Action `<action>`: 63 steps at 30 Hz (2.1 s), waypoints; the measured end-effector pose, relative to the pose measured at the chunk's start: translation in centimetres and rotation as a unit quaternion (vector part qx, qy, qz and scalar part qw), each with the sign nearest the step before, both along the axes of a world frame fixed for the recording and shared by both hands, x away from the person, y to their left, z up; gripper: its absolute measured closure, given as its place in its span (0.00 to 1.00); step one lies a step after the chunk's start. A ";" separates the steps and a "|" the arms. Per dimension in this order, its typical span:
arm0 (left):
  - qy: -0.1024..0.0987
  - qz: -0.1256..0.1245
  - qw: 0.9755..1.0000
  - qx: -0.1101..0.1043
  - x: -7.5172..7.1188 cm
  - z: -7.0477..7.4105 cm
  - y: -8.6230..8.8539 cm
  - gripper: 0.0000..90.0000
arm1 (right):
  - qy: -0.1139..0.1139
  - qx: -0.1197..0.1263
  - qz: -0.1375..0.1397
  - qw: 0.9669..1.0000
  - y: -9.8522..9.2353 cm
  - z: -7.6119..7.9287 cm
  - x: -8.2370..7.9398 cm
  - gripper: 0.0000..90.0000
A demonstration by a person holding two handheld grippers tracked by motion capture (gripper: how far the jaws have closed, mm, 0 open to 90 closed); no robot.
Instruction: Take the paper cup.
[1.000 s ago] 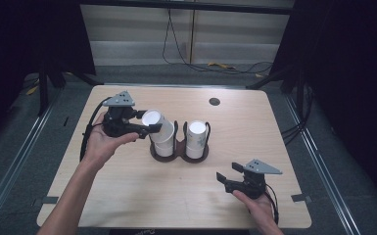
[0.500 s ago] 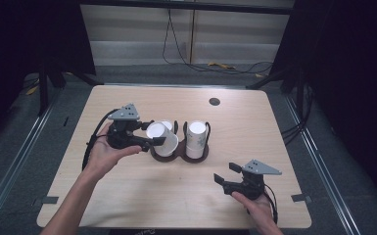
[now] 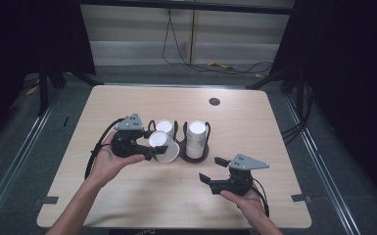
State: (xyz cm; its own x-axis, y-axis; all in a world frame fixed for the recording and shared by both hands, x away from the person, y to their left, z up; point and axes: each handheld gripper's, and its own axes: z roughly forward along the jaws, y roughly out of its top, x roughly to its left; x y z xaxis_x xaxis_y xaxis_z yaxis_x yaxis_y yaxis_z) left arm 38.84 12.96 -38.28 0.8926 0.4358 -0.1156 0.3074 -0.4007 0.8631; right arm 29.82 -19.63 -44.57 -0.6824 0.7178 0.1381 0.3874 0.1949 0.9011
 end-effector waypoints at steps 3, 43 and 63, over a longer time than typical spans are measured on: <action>0.006 -0.006 1.000 0.005 -0.1 -0.6 -0.3 0.40 | -0.006 0.007 0.007 1.000 0.6 -0.2 0.3 0.19; 0.057 -0.115 0.990 -0.056 -2.4 -3.5 -3.1 0.40 | -0.015 0.030 0.102 0.994 2.6 -1.2 -0.1 0.17; 0.059 -0.143 0.986 -0.063 -3.1 -2.8 -4.0 0.40 | -0.017 0.042 0.141 0.989 2.9 -1.2 -0.1 0.16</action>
